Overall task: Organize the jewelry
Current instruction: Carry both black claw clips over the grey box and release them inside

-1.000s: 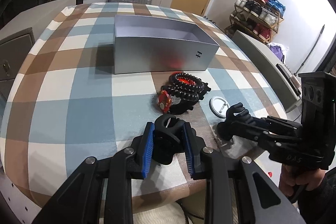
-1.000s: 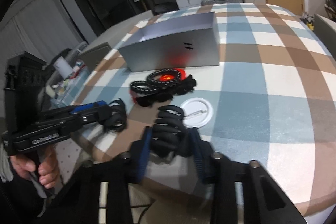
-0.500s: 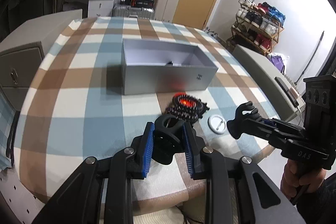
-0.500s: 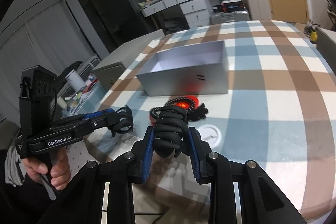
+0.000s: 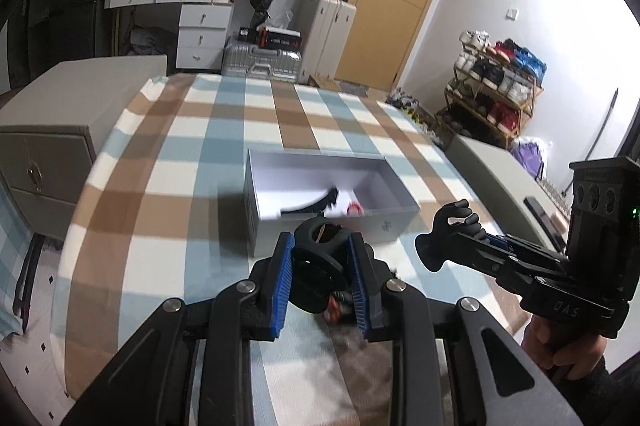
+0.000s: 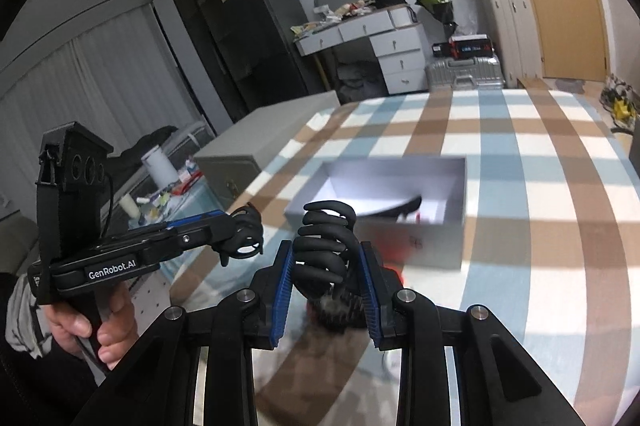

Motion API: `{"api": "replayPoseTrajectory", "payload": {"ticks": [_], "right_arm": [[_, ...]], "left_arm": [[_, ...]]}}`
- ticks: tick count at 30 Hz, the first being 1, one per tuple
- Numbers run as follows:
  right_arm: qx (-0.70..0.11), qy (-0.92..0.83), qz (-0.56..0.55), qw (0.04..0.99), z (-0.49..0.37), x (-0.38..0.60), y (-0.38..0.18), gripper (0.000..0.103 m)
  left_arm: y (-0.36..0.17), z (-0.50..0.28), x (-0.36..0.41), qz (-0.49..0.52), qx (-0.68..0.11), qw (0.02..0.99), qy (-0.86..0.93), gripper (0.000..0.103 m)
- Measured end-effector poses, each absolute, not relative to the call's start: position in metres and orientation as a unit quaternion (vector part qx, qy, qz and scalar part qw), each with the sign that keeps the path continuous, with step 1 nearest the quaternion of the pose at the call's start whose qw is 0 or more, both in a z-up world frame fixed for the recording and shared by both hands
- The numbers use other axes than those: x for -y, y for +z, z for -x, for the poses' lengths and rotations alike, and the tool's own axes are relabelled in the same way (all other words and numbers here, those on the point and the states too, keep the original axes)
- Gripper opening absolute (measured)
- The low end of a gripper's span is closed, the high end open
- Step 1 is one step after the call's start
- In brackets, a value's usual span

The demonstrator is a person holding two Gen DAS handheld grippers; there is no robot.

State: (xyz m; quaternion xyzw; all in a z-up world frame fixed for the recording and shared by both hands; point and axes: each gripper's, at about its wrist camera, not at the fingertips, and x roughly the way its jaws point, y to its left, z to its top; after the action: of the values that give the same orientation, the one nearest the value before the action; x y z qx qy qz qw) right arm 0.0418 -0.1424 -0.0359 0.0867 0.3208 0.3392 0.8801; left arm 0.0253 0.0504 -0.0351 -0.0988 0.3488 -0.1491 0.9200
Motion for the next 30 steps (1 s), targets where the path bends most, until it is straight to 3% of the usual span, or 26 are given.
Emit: {"api": "replayPoseTrajectory", "payload": {"ticks": [30], "right_arm": [[-0.315,0.333,-0.111,0.882,-0.146,0.145,-0.045,0.03]], "left_arm": [[-0.046,-0.114,-0.023,0.109,-0.351,0.912,-0.184,0.021]]}}
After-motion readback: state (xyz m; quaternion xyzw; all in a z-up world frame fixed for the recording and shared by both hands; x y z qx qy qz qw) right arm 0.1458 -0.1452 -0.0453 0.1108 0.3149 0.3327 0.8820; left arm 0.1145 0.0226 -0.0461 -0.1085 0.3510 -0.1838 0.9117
